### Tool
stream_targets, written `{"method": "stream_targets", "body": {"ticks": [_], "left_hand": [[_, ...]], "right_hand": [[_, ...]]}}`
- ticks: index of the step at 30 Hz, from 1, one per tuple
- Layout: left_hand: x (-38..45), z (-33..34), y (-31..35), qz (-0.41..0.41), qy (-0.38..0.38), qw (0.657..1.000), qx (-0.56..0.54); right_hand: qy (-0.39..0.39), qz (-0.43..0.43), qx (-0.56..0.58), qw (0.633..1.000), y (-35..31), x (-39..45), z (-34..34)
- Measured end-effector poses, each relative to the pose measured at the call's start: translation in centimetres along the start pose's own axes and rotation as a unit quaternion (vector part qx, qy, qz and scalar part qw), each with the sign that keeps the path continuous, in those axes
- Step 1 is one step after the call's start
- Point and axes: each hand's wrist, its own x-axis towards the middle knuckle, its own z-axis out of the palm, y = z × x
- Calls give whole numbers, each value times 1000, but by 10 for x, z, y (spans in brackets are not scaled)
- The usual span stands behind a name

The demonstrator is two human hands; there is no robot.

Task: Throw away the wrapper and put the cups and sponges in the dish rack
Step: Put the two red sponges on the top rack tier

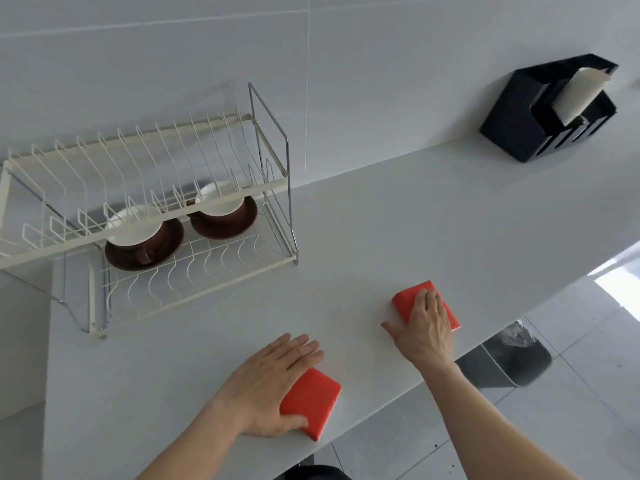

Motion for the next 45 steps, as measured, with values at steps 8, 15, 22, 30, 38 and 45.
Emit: {"method": "stream_targets", "body": {"ticks": [8, 15, 22, 30, 38, 45], "left_hand": [[-3, 8, -4, 22, -40, 998, 30], [-4, 13, -6, -39, 13, 999, 1], [-8, -6, -17, -101, 60, 992, -42], [-9, -75, -41, -154, 148, 976, -44], [-2, -175, -56, -169, 236, 957, 3], [-7, -265, -62, -179, 321, 930, 25]], "right_hand": [[20, 62, -4, 998, 6, 11, -2], [6, 73, -16, 997, 12, 17, -5], [-27, 13, 1, 1000, -3, 15, -12], [-24, -74, 30, 997, -51, 27, -45], [29, -128, 59, 990, -108, 55, -119], [91, -180, 72, 977, -164, 77, -199]]}}
